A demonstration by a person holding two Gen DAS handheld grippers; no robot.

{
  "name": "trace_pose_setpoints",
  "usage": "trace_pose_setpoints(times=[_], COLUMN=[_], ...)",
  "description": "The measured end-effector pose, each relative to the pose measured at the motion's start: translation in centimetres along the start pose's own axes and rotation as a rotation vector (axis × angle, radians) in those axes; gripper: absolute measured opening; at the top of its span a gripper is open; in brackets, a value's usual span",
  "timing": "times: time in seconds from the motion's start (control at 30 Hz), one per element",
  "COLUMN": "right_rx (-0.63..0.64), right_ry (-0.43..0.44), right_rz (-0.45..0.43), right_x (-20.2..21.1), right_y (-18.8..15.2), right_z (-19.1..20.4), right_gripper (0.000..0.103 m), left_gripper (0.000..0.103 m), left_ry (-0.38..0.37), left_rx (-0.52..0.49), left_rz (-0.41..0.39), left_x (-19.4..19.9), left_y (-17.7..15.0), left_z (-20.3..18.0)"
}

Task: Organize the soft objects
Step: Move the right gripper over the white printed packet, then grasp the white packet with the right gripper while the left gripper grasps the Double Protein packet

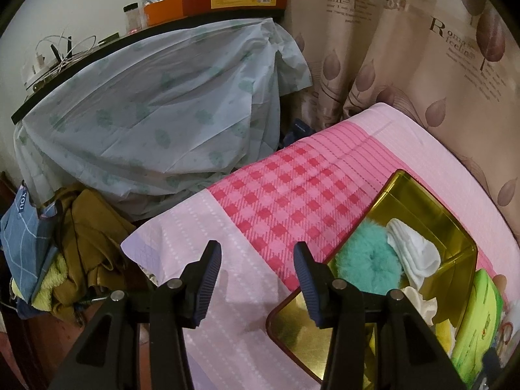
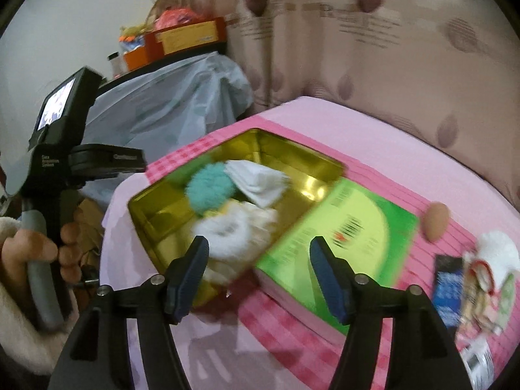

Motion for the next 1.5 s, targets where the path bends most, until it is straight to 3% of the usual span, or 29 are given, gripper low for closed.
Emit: trace_pose_setpoints(times=[0.43,0.63,0.8,1.07,1.23,1.33,1.5], right_rx=[-0.164,-0.170,-0.147,-0.098,-0.078,-0.063,-0.028], right_ry=[-0.221,-0.242,-0.242,-0.172,-0.161,-0.153,-0.180], right_rz=[0.025,0.077,0.131,0.180,0.191,0.190,0.164], right_x=[6.1,8.4,9.0,7.1,5.7,5.3,5.6], right_y=[-5.7,-9.2,-11.7,-13.6,-14.3,-14.7,-15.2], right_z=[-13.5,-19.8,-22.8,-24.4,-24.5,-24.2,-23.6], right_gripper=[0.067,0.075,0.082,0.084,0.082,0.063,0.058], left_gripper=[0.047,0.047,0.047,0.047,0.048,0.050,0.055], left_ry=[-0.012,-0.040,-0.095,-0.198,-0.273,-0.321,-0.413], left_rx=[-0.061,-0.126,-0.219,-0.411,-0.522,-0.587,-0.694], left_rz=[-0.010,-0.015,-0.022,-0.074,-0.051,-0.034,0.002], left_x=[0.5,1.0,1.5,4.6,6.6,7.8,9.4], left_y=[-0.3,-0.8,-1.4,-3.6,-6.0,-7.8,-11.2], left_z=[-1.3,-2.6,-4.7,-9.1,-12.9,-15.8,-21.2])
Point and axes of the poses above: each gripper's, at about its wrist camera, not at the fingertips, and x roughly against the way its jaws point, z to its left, y to its top, the point moved 1 cm from there along -x, roughly the way its jaws point, and after that the axes turned 6 degrees about -y, right-handed, at the moved point
